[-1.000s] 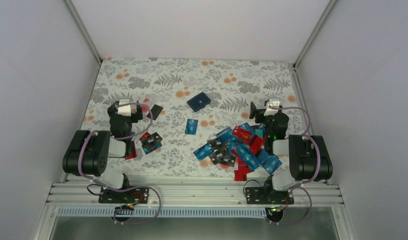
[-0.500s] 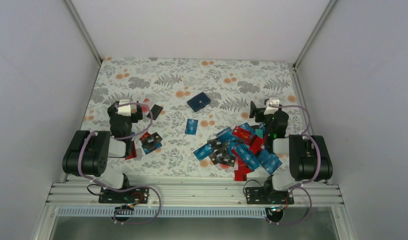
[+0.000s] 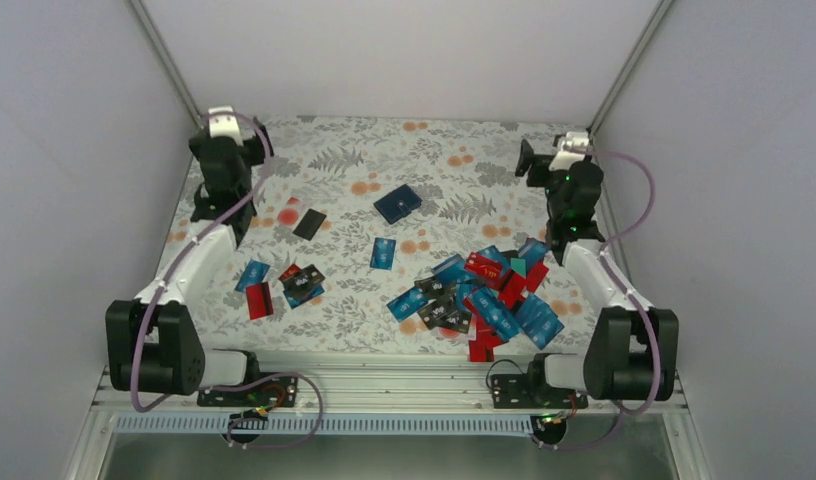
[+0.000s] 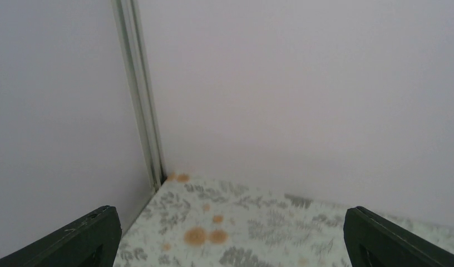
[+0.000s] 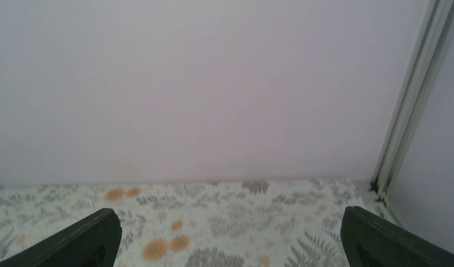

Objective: Put the credit cards into the card holder

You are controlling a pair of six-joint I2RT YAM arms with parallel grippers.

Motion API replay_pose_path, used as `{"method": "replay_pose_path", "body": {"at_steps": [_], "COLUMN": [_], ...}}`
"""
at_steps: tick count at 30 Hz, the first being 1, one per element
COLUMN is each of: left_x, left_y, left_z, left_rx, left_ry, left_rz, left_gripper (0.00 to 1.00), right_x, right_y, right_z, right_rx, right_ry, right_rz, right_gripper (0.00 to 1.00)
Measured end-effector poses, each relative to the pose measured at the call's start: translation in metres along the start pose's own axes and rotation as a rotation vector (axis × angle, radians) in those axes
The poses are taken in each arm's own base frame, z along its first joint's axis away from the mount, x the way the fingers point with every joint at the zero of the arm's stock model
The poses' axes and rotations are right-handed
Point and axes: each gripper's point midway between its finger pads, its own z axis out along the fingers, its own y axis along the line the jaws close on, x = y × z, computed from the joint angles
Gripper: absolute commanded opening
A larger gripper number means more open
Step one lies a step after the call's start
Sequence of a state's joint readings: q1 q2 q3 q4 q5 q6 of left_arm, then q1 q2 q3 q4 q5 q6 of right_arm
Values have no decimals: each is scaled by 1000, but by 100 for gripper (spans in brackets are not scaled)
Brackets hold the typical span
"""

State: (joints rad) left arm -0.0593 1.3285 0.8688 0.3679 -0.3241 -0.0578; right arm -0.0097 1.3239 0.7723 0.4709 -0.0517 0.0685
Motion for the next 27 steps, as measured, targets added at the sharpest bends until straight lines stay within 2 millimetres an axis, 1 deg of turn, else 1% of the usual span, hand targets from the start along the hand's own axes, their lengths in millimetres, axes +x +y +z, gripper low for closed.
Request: {"method": "replay_pose_path", "body": {"at_steps": [1,3,4,5,7,9,10,12,14,15,18,20,22,23,25,27], "left_x": [-18,-41,-48,-52,-51,-41,-36,-24,-7,5,42,66,92,102,127,147], "left_y": [-1,-2,-2,-3,-5,-11,-16,-32,-52,-63,-94,-118,-147,-157,-182,-201], "left_z": [2,2,1,1,1,7,13,26,35,37,36,36,34,32,24,17], "left_rx": [-5,-8,-8,-2,15,53,80,159,262,319,468,566,667,704,793,865], "left_ry": [-2,1,11,27,61,136,172,249,323,366,493,579,662,694,777,841], "left_rz": [-9,-15,-13,-8,1,13,18,30,37,38,34,33,33,35,36,38], "left_gripper": [100,100,100,100,100,100,100,100,100,100,99,98,97,96,93,91], "right_x": [-12,-39,-49,-60,-80,-97,-102,-103,-91,-80,-51,-31,-5,6,30,48], "right_y": [1,0,-2,-8,-22,-36,-41,-47,-47,-44,-29,-11,8,16,34,48], "right_z": [-1,-2,-2,-1,1,7,9,15,19,20,19,16,10,7,-1,-9], "right_rx": [-1,12,25,61,138,194,210,227,224,211,135,43,-40,-72,-136,-188], "right_ry": [-13,-31,-39,-37,-28,-14,-3,37,100,140,255,319,396,430,508,571], "right_rz": [0,1,9,36,112,171,189,217,238,249,292,338,386,404,440,464], "right_gripper": [100,100,100,100,100,100,100,100,100,100,100,100,100,100,100,100]}}
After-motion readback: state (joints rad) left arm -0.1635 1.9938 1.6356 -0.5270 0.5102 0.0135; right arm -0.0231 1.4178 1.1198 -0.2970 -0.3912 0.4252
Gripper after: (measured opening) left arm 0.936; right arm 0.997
